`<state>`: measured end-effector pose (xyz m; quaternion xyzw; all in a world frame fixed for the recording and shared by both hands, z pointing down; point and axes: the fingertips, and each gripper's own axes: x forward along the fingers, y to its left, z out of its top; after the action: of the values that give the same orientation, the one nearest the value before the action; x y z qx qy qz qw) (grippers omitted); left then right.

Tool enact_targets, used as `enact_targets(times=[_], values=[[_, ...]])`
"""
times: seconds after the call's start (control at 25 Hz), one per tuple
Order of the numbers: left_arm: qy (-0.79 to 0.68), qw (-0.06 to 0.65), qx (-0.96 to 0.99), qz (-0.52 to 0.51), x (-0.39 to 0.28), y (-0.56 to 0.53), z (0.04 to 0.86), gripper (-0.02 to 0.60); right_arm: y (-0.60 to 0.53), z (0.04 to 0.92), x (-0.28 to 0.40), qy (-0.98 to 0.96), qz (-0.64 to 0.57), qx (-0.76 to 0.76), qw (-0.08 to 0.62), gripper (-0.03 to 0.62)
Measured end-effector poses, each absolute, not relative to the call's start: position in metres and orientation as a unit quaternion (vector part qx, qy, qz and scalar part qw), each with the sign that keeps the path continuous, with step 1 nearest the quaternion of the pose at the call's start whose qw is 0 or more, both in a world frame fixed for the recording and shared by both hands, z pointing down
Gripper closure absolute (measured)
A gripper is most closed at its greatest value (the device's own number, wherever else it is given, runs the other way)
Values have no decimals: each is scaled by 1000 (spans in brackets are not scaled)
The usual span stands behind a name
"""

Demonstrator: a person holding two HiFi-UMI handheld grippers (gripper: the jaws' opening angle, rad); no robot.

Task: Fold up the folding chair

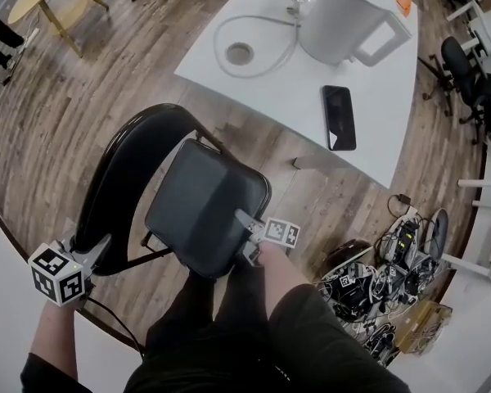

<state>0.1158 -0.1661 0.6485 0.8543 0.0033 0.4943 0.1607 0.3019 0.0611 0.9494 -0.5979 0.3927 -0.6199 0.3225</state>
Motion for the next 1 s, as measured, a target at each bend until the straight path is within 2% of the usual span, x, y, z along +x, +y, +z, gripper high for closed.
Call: enact_targets(times=[1.0], values=[[10, 103, 855, 508, 123, -103, 630, 517, 70, 917, 283, 345, -618, -629, 321, 401]])
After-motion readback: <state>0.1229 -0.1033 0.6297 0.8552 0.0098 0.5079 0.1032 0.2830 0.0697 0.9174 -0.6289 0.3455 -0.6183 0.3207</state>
